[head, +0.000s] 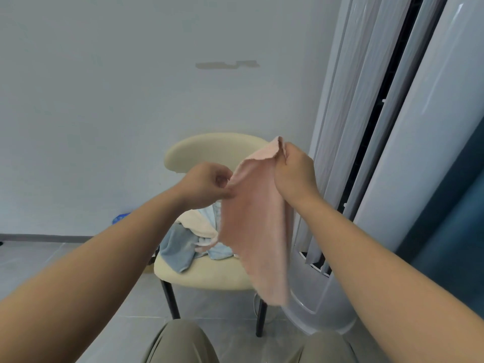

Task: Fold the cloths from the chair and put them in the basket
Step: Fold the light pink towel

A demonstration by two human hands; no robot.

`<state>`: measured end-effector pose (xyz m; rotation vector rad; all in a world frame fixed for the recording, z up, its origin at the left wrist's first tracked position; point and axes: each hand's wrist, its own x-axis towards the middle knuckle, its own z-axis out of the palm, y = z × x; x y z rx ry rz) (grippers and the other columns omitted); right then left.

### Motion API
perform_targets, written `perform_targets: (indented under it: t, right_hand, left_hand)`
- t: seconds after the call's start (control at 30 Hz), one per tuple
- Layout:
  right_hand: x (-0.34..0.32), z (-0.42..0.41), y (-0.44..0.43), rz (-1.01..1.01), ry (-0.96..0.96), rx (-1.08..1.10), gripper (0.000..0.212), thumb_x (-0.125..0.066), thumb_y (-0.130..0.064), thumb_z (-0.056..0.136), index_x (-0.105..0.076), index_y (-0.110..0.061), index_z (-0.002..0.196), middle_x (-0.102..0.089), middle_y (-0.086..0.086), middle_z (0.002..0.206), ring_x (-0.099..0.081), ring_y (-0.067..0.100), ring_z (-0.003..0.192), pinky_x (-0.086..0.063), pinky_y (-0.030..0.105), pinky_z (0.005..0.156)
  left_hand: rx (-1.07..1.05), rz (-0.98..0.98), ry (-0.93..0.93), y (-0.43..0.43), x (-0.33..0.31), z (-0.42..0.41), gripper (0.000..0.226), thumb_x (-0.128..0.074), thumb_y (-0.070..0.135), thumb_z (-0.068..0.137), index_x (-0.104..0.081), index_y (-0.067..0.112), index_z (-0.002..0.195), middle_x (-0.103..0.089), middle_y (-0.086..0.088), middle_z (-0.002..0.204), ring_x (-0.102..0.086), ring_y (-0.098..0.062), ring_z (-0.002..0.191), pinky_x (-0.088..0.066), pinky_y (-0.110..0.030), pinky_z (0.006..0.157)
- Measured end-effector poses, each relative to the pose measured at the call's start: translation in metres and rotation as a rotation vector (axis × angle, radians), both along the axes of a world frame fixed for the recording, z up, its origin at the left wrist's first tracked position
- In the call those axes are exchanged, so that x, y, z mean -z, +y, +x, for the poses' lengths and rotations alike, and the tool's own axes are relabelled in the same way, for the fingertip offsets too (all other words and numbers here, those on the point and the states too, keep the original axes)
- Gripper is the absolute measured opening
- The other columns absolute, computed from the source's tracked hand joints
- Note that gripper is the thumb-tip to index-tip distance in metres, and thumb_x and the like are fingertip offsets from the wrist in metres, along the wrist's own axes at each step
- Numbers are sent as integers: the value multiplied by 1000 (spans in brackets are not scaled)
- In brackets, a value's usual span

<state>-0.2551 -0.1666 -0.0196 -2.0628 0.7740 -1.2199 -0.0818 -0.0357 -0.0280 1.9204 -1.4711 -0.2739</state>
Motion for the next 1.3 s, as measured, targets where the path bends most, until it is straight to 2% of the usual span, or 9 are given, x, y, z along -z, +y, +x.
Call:
perform_targets:
  t: [0.13,0.2,0.33,0.4,0.57,0.73,0.97,1.1,1.3]
  right_hand:
    - [-2,-1,-6,9,-41,-4,33,-41,-10,106,-64,-22,85,-64,-7,90,-56,5,83,-41,19,74]
    - [-4,-3,-6,38,-40,-11,35,-41,-5,103,-68,-25,96,-67,-12,95,-57,1,85,-40,14,73]
    - [-4,-3,-9,82,-61,-65,26,-48,-11,103,-69,-25,95,-71,-24,84,-62,-8,87,-43,10,75]
    - [-2,-3,-13,71,-37,-45,17,-55,-29,103,-69,-22,96,-71,-18,87,-63,0,87,-44,16,72]
    - [-5,-6,-19,42,-38,60,35,-51,-44,104,-61,-13,88,-58,-11,75,-52,3,68,-36,23,61]
    - [-7,-11,-24,84,-73,113,30,-44,-42,107,-55,-18,94,-53,-14,78,-50,2,71,-38,21,62]
    - [3,-18,-34,176,-91,202,31,-36,-38,109,-54,-15,103,-57,-7,82,-53,9,72,-45,32,66]
    - [13,-20,-42,264,-137,275,27,-33,-36,110,-51,-16,106,-55,-6,82,-52,9,72,-41,32,66]
    - [19,-28,-49,347,-155,392,26,-29,-31,111,-48,-14,116,-57,-3,88,-52,9,74,-39,29,61]
  left_hand:
    - [-125,19,-58,-2,11,-2,28,-64,26,95,-59,10,72,-46,5,61,-42,-17,60,-30,-31,56]
    - [-207,5,-47,-3,14,-3,32,-55,31,101,-56,9,78,-51,2,66,-48,-19,62,-35,-33,56]
    - [-214,-50,124,-2,17,-3,34,-45,39,107,-52,14,85,-66,-9,74,-70,-26,58,-55,-37,64]
    - [-179,-72,170,-1,18,-4,32,-51,43,104,-54,16,87,-68,-5,75,-73,-21,60,-58,-40,68]
    - [-95,56,-97,8,16,6,37,-87,38,74,-58,16,81,-52,6,70,-46,-15,65,-33,-34,58]
    - [-140,177,-235,13,23,20,29,-77,16,78,-51,9,67,-46,0,63,-40,-17,60,-27,-35,56]
    - [-329,218,-170,22,42,57,20,-60,31,97,-63,16,85,-62,1,81,-56,-22,81,-38,-33,63]
    - [-423,95,-37,24,48,63,29,-59,39,98,-64,12,87,-62,0,80,-55,-19,74,-39,-33,62]
    - [-372,-264,640,29,38,69,23,-78,27,89,-68,6,88,-60,-6,77,-57,-20,71,-54,-38,72]
